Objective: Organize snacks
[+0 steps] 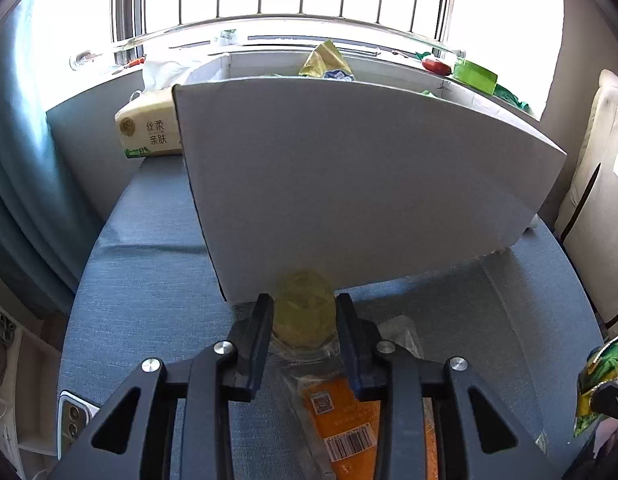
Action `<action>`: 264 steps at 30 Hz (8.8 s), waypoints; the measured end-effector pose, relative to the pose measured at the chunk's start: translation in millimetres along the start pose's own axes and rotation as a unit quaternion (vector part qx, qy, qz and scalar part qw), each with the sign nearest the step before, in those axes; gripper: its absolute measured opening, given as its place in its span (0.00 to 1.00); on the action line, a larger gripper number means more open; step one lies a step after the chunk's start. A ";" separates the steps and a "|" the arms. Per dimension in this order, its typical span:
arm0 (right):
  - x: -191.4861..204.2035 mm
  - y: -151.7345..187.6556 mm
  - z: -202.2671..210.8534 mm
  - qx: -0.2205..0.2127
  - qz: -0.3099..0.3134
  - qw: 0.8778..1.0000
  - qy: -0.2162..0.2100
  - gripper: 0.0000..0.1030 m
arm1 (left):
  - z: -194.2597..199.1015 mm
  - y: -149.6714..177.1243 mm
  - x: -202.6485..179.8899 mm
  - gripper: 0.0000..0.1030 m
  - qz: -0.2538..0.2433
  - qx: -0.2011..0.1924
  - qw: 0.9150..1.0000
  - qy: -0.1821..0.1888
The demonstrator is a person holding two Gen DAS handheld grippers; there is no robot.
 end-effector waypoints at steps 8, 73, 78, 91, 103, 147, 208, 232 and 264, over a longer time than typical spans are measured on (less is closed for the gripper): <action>4.5 0.7 -5.2 0.006 0.009 1.000 0.002 0.44 | 36.8 9.9 5.9 0.34 -0.005 -0.019 1.000 0.003; 51.9 48.6 26.5 0.050 0.058 0.997 0.020 1.00 | 160.9 57.6 -9.3 1.00 0.085 -0.092 0.991 0.042; 68.3 58.9 13.5 0.075 0.107 0.991 0.024 1.00 | 160.4 60.8 -9.2 1.00 0.083 -0.088 0.992 0.034; 78.6 86.4 -28.5 0.149 0.178 0.972 0.045 0.89 | 141.2 69.7 -12.8 1.00 0.073 -0.054 0.996 0.017; 27.8 40.8 14.2 0.045 0.052 0.996 0.059 0.76 | 88.2 72.8 -34.6 1.00 0.032 0.018 0.999 -0.016; 4.2 -143.7 7.9 -0.082 0.060 0.993 0.052 0.76 | 91.2 -113.8 -52.1 0.57 -0.016 -0.128 0.991 0.028; 33.6 -77.8 107.5 -0.170 0.058 0.982 0.057 1.00 | 194.4 -35.5 -81.4 1.00 0.007 -0.152 0.988 -0.004; 44.7 -65.5 100.3 -0.150 0.078 0.984 0.051 1.00 | 192.0 -21.9 -83.1 1.00 0.002 -0.139 0.990 -0.011; 43.1 -65.7 100.6 -0.151 0.077 0.984 0.051 1.00 | 192.8 -19.0 -85.7 1.00 -0.004 -0.137 0.991 -0.007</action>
Point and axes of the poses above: each gripper's, at about its wrist camera, not at the fingertips, and z roughly against the way its jaws point, x to its left, y to its underside, the point moved 6 cm from there along -z, roughly the way its jaws point, and after that the axes turned 7 degrees about -x, right-handed, at the moved point
